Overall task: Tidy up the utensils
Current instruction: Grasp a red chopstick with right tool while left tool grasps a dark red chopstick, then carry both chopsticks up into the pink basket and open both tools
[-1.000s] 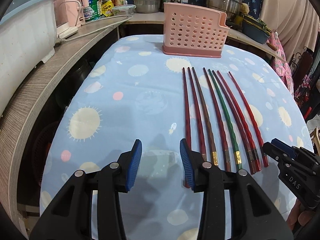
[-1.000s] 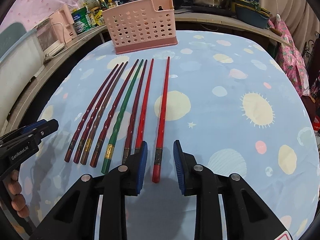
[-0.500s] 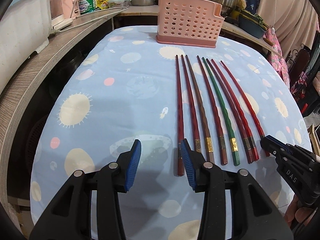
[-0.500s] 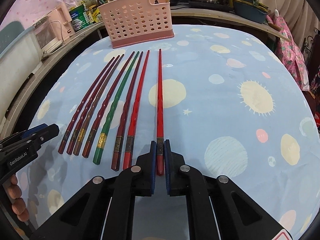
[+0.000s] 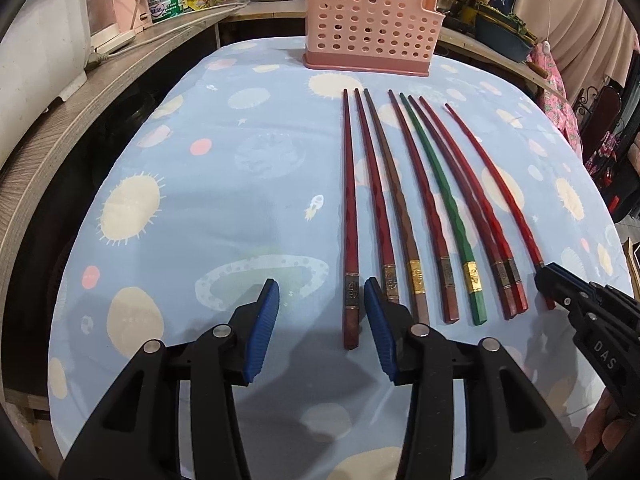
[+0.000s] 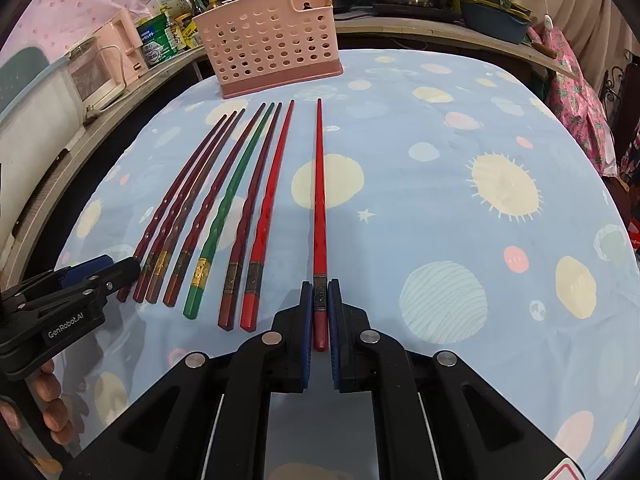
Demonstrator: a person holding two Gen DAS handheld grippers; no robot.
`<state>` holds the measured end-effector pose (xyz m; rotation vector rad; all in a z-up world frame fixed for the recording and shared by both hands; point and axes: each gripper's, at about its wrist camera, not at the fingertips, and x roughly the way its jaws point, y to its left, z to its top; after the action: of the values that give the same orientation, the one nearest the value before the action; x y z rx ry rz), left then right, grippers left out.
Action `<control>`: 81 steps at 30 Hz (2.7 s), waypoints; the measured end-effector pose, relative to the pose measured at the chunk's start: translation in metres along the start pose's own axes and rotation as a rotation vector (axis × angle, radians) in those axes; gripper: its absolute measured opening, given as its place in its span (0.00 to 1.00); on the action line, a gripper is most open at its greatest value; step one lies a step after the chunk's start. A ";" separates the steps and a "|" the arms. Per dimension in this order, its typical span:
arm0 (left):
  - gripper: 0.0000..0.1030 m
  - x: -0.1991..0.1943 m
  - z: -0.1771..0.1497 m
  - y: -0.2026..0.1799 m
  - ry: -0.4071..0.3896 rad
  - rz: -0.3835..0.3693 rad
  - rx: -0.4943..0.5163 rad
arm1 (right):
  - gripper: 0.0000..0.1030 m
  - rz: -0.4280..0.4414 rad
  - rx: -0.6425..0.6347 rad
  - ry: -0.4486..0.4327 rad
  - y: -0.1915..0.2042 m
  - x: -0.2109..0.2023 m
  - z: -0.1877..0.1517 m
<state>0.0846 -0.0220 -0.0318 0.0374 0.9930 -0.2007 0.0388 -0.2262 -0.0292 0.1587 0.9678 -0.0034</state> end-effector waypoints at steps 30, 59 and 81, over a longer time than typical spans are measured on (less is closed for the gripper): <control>0.07 -0.041 0.023 0.010 -0.071 -0.036 -0.022 | 0.07 0.028 0.016 -0.135 -0.003 -0.055 0.034; 0.07 -0.112 0.168 0.019 -0.315 -0.034 -0.054 | 0.07 0.068 0.048 -0.376 -0.023 -0.111 0.170; 0.07 -0.169 0.313 0.007 -0.542 -0.072 -0.088 | 0.07 0.177 0.045 -0.589 -0.006 -0.156 0.326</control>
<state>0.2557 -0.0276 0.2802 -0.1279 0.4623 -0.2183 0.2167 -0.2872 0.2789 0.2666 0.3644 0.0871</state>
